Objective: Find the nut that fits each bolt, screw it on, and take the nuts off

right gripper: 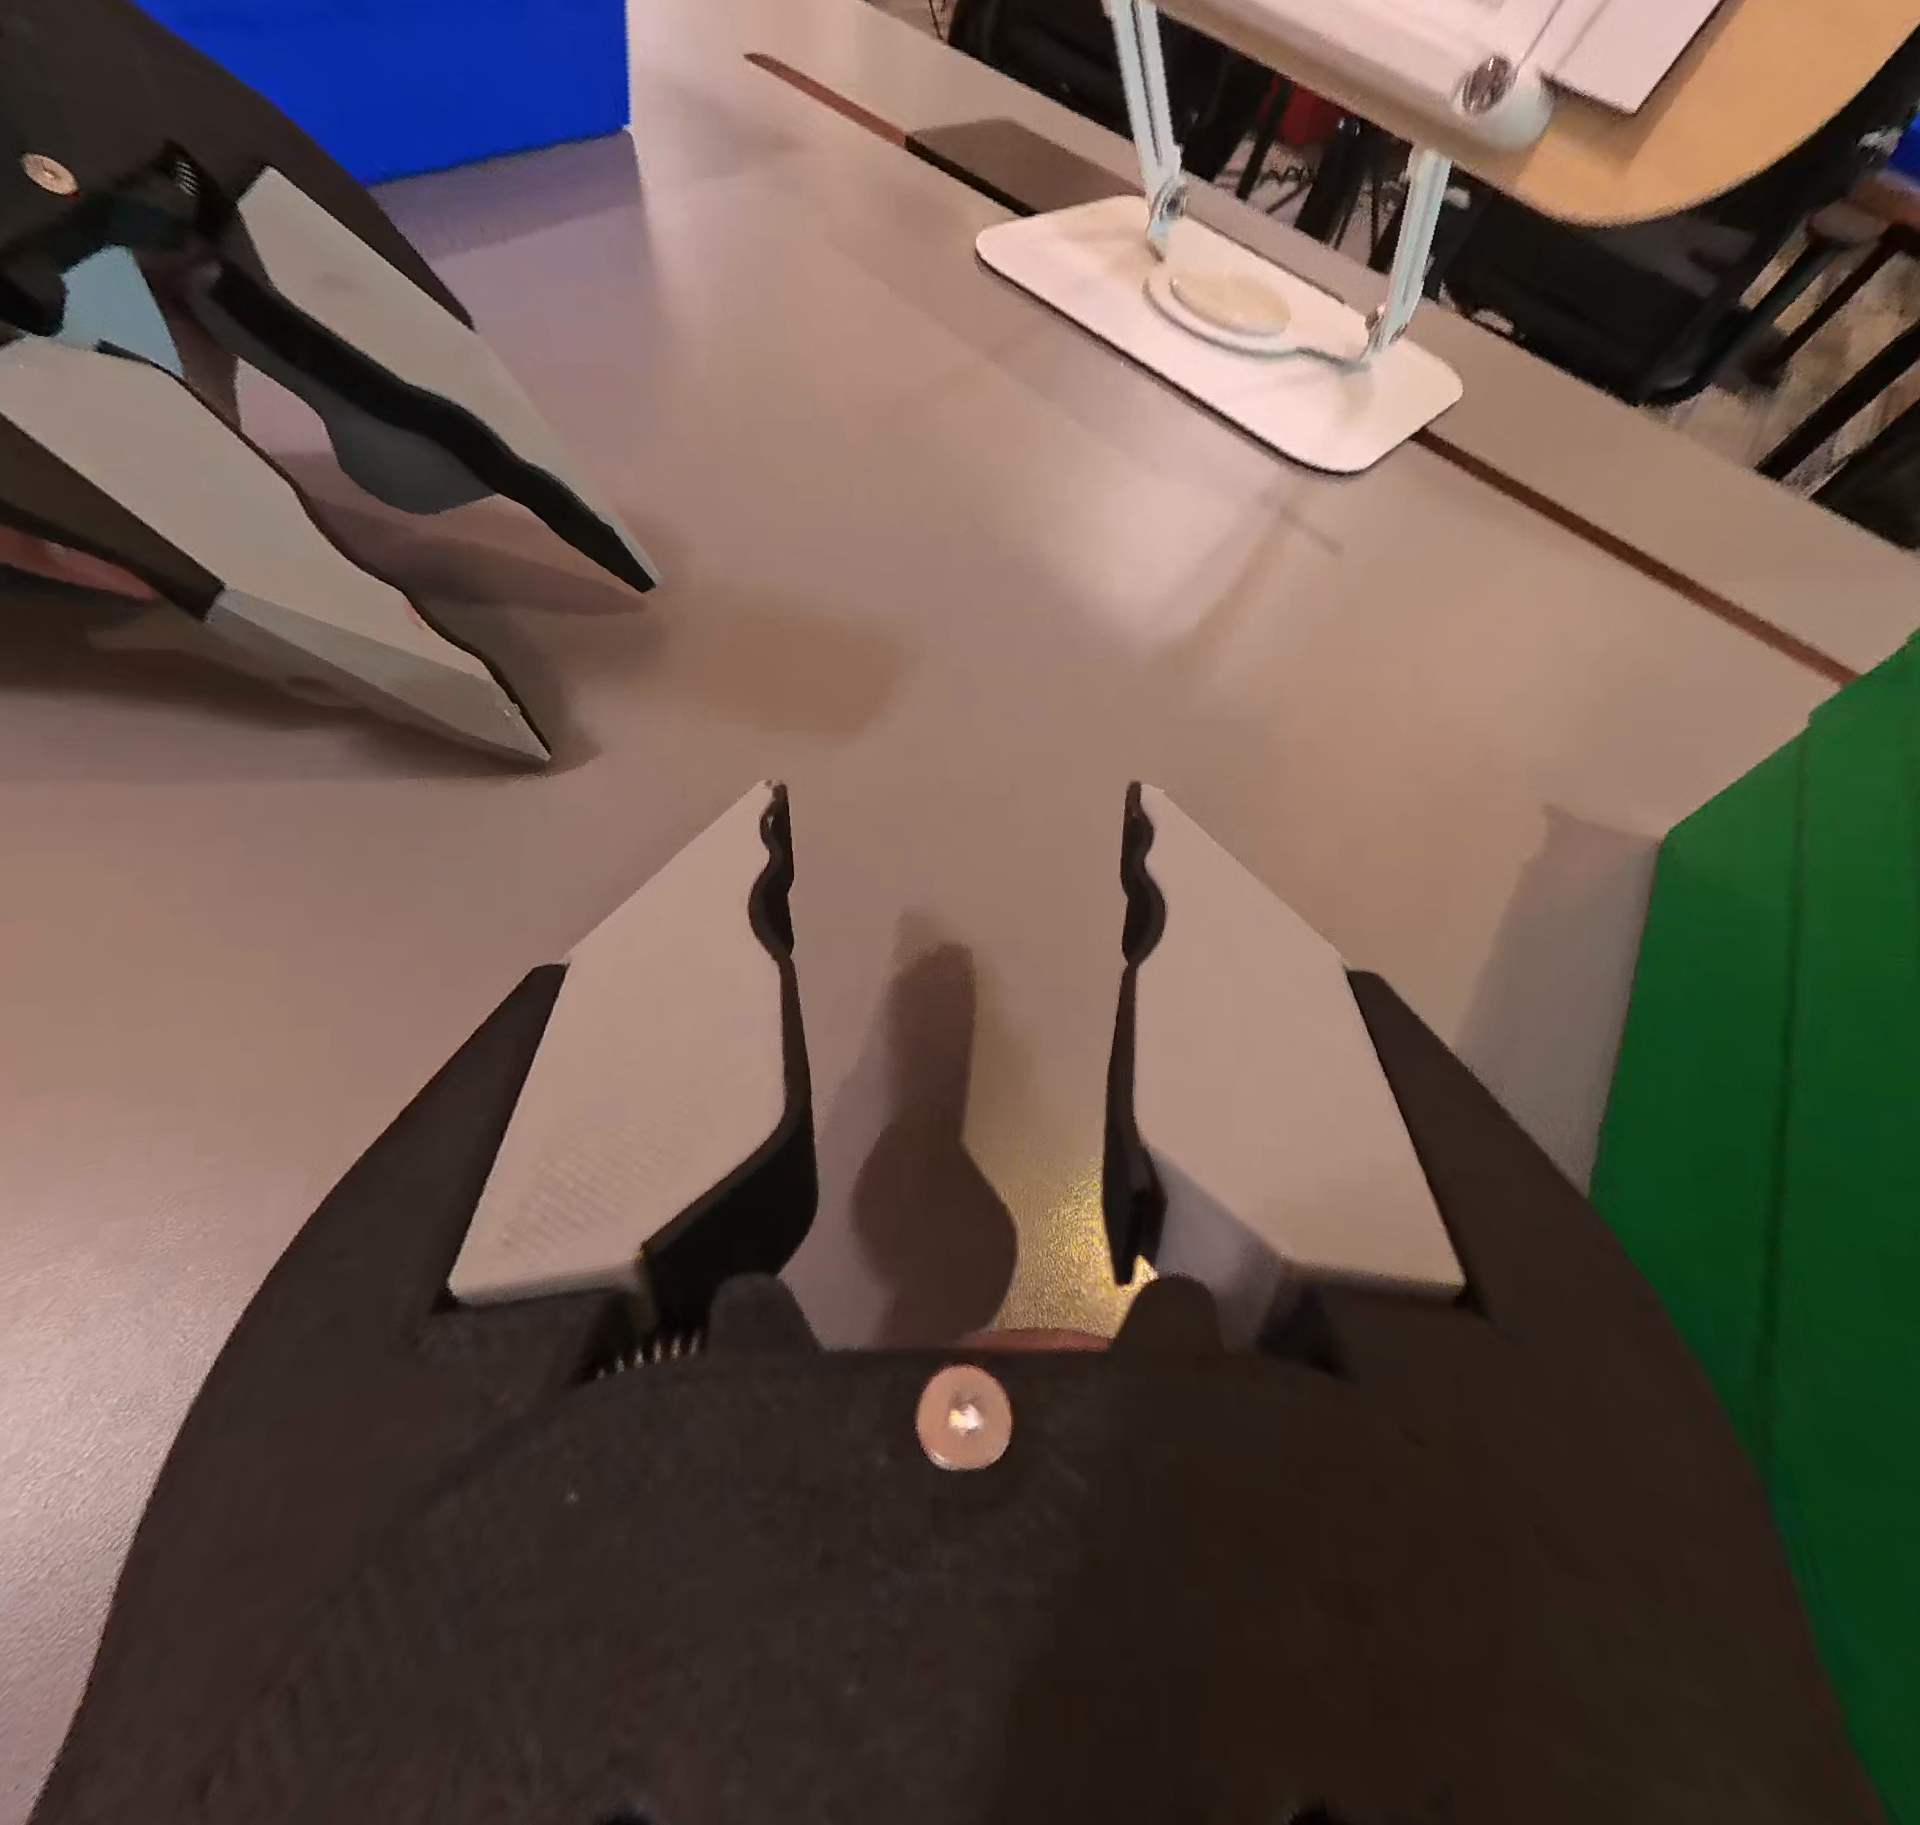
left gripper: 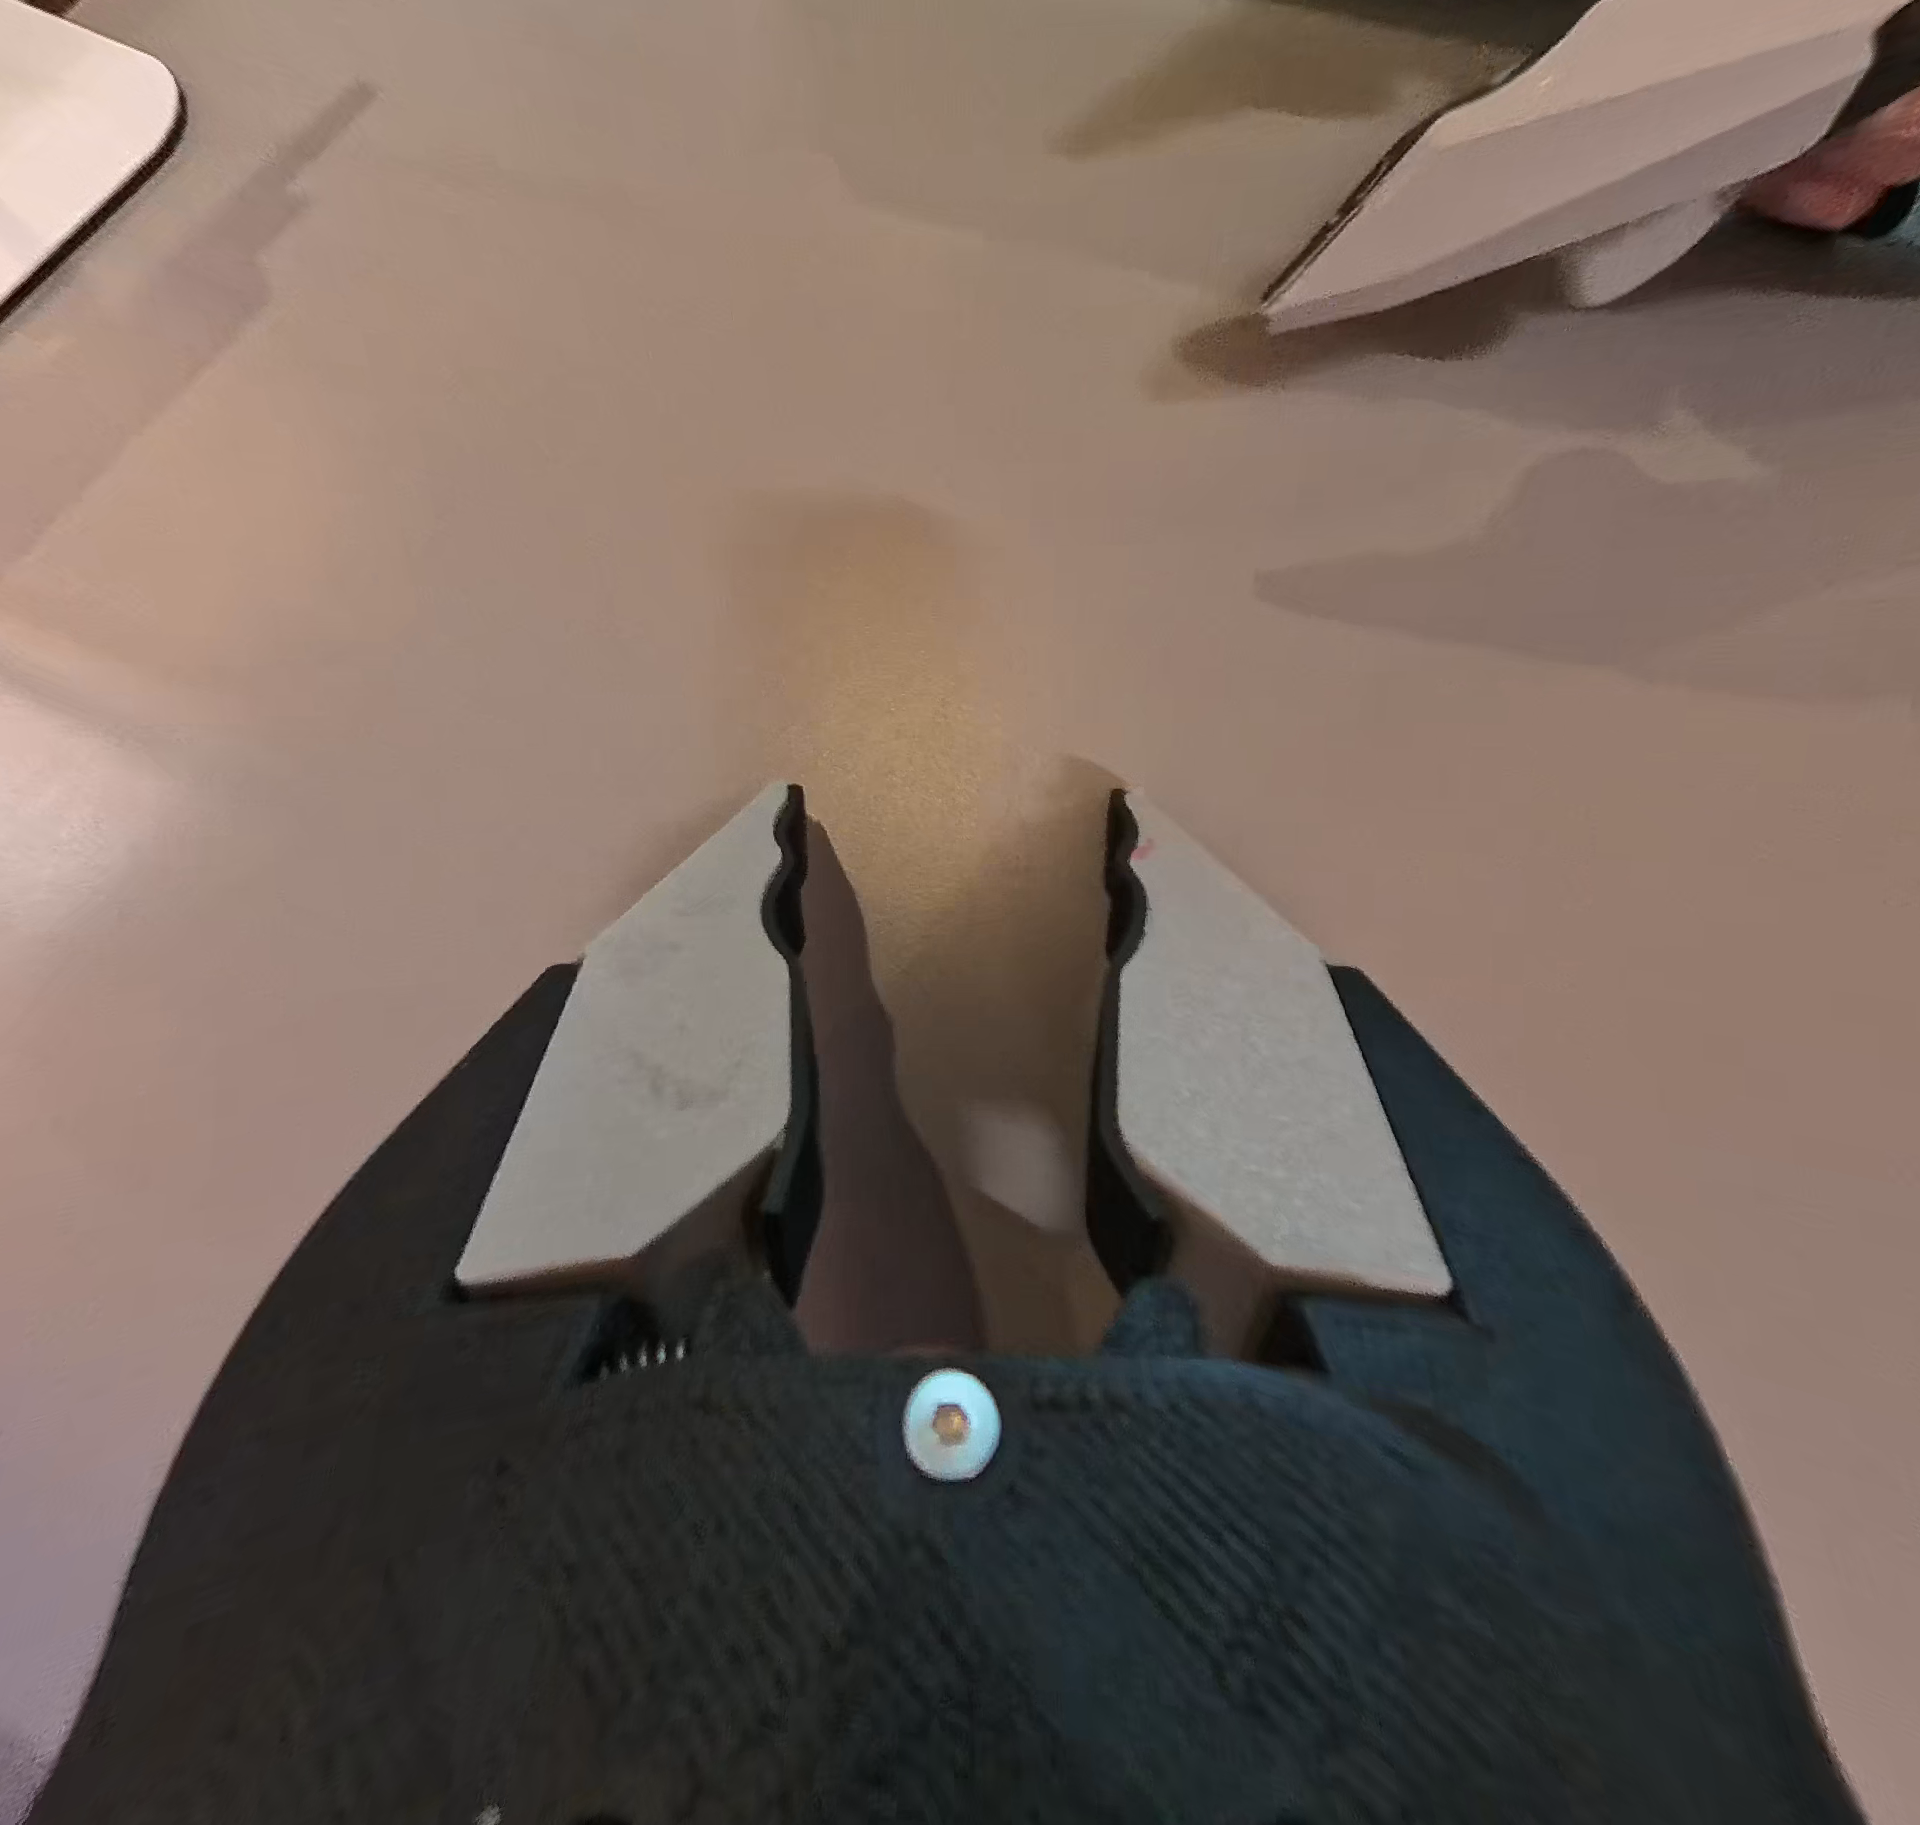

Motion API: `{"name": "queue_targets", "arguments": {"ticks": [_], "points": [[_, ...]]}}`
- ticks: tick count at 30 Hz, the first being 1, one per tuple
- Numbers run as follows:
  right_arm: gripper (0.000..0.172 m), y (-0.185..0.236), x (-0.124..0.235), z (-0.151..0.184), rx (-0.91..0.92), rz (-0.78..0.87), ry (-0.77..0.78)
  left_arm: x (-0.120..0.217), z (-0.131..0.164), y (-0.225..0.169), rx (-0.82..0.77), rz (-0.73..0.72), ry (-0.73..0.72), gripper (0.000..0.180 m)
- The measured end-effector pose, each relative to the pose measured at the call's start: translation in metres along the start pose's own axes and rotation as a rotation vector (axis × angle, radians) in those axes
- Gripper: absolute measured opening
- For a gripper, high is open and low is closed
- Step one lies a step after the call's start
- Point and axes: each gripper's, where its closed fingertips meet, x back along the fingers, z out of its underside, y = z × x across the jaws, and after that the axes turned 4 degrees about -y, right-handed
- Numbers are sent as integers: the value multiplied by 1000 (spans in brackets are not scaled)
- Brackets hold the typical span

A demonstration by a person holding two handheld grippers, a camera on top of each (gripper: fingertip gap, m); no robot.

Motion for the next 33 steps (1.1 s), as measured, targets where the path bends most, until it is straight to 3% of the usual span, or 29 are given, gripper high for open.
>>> {"name": "queue_targets", "arguments": {"ticks": [33], "points": [[54,-33,5,10,-77,171,24,-1,0,-3,-7,31,1,50]]}}
